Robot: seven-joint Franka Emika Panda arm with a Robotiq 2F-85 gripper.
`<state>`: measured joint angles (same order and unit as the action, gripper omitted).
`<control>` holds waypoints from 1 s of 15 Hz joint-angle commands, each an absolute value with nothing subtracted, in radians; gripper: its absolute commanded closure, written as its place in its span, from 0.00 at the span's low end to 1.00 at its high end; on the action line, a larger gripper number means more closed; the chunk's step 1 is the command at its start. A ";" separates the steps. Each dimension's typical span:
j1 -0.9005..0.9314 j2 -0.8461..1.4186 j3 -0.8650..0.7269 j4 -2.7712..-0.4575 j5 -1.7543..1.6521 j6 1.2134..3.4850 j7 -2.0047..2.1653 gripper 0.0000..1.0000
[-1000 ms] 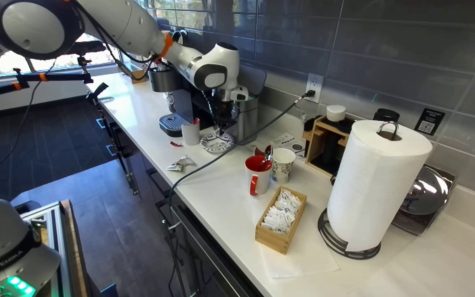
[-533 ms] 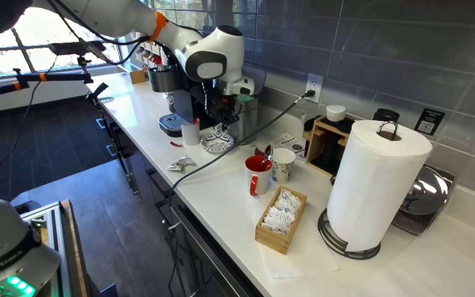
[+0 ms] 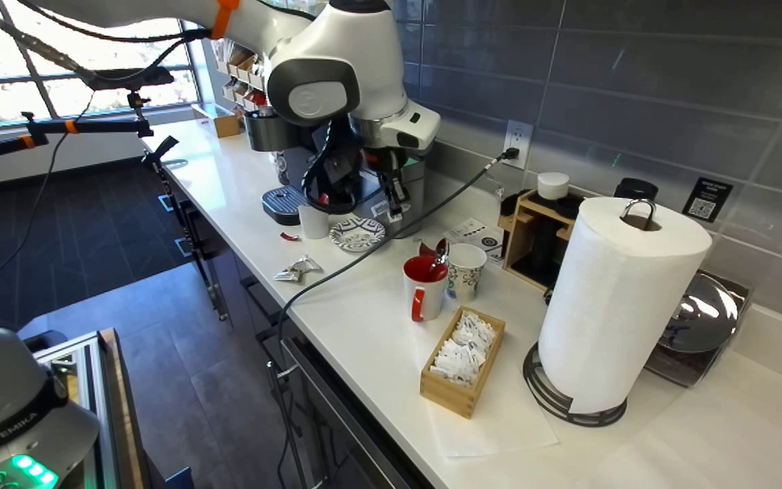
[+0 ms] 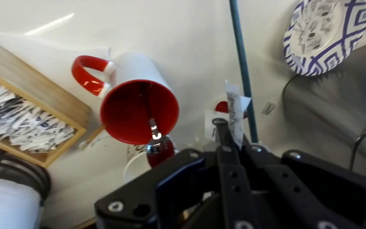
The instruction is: Remove the sachets from the bowl and place them in the wooden holder on the right.
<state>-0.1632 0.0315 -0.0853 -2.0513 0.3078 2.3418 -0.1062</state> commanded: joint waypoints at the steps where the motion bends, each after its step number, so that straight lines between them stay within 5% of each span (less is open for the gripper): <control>1: -0.152 0.022 -0.105 -2.063 0.293 2.356 -0.076 0.97; 15: -0.171 0.265 -0.274 -1.866 -0.060 2.519 0.499 0.99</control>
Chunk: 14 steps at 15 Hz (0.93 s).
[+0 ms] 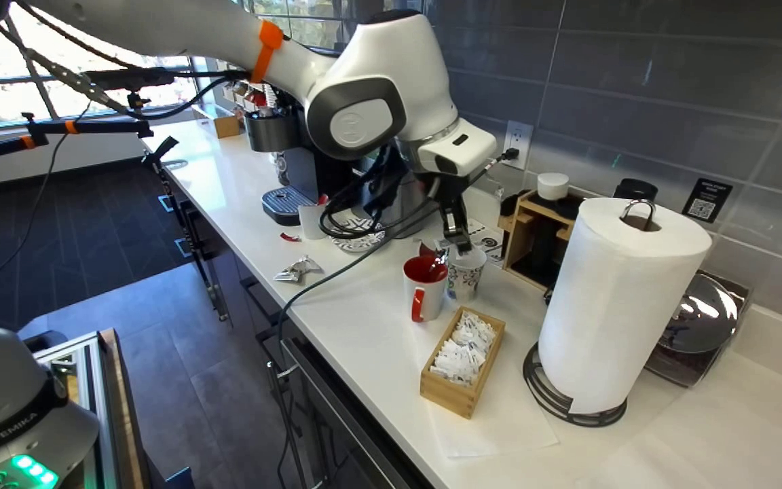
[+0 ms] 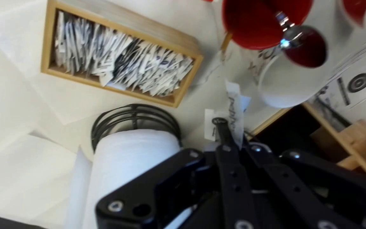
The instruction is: Remove the sachets from the bowl and place them in the wooden holder on the right.
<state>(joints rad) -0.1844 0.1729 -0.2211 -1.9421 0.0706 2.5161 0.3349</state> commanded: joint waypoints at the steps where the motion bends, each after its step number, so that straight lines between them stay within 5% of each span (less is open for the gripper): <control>1: -0.160 0.289 -0.300 -1.846 -0.117 2.493 0.554 0.99; 9: -0.160 0.420 -0.307 -1.697 -0.179 2.091 0.575 0.99; 14: -0.162 0.428 -0.304 -1.681 -0.172 2.057 0.593 0.97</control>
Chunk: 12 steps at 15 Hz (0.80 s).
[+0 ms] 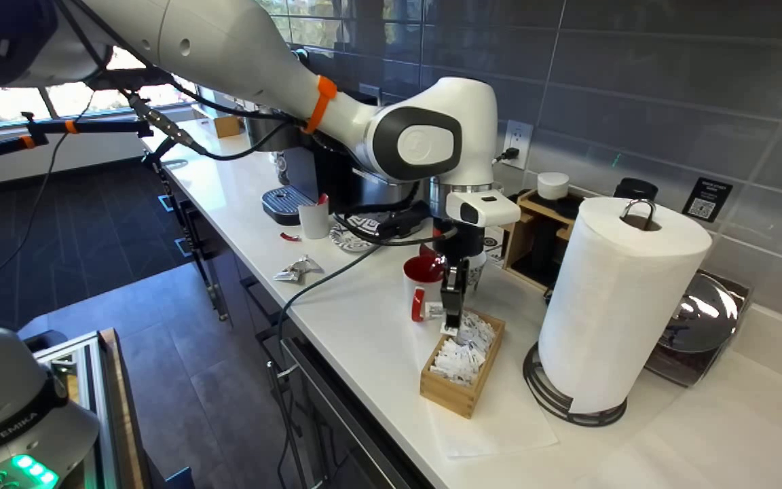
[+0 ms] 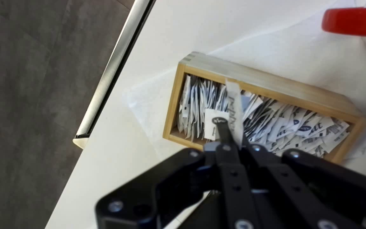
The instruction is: Remove the sachets from the bowl and place them in the wooden holder on the right.
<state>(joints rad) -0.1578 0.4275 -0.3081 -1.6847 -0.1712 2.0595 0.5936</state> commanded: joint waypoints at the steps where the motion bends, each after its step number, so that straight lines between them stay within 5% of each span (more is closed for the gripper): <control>1: -0.163 0.436 -0.304 -1.671 -0.169 2.051 0.593 0.97; 12: -0.279 0.528 -0.237 -1.593 0.098 1.994 0.341 0.99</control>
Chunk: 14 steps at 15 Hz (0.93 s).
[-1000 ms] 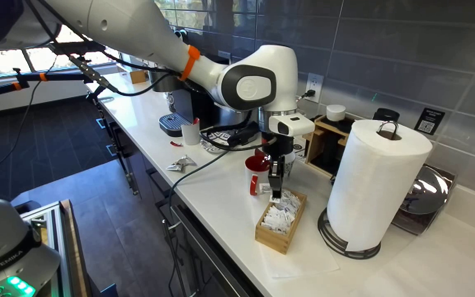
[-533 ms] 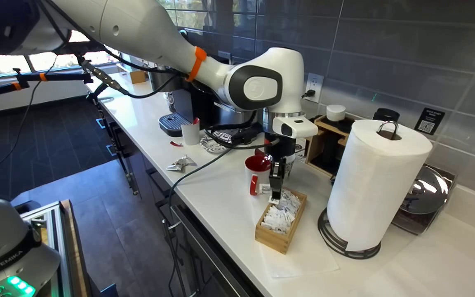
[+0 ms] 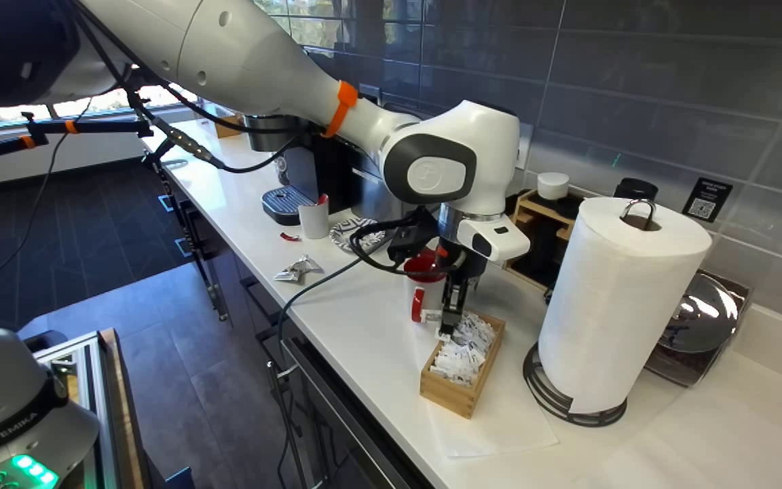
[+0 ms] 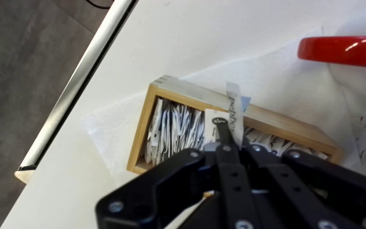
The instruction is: Remove the sachets from the bowl and place them in the wooden holder on the right.
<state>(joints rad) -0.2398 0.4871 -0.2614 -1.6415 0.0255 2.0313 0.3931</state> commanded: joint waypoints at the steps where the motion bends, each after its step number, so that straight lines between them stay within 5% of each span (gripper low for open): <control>1: -0.284 0.538 -0.238 -1.586 0.110 1.999 0.339 0.99; 14: -0.259 0.634 -0.275 -1.491 0.093 2.068 0.509 0.99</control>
<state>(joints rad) -0.2682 0.5890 -0.2589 -1.5387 0.0927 2.0488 0.4492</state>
